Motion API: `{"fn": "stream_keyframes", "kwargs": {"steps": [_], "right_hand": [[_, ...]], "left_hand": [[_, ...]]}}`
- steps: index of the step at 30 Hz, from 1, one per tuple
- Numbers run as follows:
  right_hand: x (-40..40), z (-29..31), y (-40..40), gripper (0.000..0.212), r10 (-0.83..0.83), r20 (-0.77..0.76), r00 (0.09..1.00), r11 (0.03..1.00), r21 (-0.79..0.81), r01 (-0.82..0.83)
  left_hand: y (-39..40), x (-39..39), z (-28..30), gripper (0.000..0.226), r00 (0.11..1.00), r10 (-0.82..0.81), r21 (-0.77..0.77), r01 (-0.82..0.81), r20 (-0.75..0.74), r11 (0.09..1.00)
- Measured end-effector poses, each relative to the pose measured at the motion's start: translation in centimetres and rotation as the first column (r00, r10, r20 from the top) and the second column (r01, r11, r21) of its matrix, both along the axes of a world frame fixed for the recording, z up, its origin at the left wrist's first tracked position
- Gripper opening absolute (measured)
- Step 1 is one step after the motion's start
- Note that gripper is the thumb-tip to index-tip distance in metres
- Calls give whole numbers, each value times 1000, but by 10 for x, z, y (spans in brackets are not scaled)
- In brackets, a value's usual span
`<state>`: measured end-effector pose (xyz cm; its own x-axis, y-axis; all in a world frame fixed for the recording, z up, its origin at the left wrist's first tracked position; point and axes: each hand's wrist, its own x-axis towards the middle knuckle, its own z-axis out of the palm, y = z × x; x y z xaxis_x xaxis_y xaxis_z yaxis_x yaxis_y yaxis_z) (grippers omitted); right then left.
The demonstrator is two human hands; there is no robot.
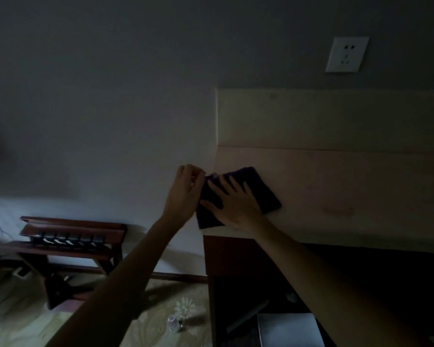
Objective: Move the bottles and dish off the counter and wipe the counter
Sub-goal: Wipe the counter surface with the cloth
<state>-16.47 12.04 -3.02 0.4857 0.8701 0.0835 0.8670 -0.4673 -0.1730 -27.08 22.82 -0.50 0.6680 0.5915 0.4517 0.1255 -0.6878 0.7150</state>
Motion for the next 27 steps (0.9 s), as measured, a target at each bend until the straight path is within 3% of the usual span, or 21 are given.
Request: {"fn": "stream_keyframes", "kwargs": {"steps": [5,11,16,20,24,27], "right_hand": [[-6,-2,10,78,94,-1,996,995,-11,-94],[42,3,-4,69,188,2,982,981,-42,-188],[126,3,-59,78,48,-25,999,997,-62,-49],[219,6,-154,89,-87,-28,996,993,-78,85],[303,4,-264,114,-244,-15,970,966,-87,242],[342,9,-342,116,-363,-27,931,928,-94,359]], "left_hand": [[17,-14,-4,20,997,75,-46,-74,12,996],[-19,2,-21,19,999,21,142,-16,-36,990],[-65,38,-37,27,994,-71,191,87,-88,978],[-123,89,-44,32,966,-119,396,205,-230,895],[-204,162,-41,37,934,-190,450,316,-304,835],[-264,210,-39,45,911,-236,453,377,-337,808]]}}
